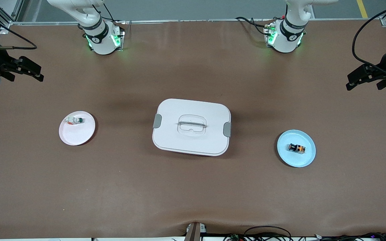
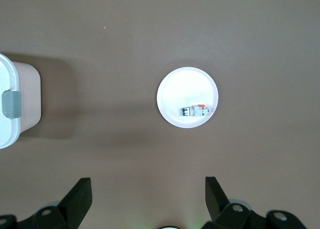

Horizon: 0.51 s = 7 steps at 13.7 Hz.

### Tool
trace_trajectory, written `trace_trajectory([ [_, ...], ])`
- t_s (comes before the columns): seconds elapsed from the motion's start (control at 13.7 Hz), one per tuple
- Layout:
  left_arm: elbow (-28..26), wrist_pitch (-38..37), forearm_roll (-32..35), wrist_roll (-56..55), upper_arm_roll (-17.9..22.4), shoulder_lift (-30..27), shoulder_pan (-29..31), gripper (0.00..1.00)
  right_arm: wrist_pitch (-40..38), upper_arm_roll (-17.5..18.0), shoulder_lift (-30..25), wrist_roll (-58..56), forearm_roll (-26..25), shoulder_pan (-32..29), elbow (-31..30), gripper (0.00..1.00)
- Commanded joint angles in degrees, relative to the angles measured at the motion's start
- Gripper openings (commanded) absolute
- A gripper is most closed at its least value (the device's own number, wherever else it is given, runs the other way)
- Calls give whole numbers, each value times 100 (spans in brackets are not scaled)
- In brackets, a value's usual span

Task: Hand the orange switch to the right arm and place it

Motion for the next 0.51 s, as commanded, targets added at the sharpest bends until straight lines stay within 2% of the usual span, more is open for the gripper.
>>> trace_trajectory([
  [0.0,61,-75,-76,116,18,8,15,100,-17,-6,-69,-45,-89,3,-33,100],
  [0.44,105,-75,-94,28,10,8,-11,100,0,-6,-69,-45,-89,3,-25,100],
])
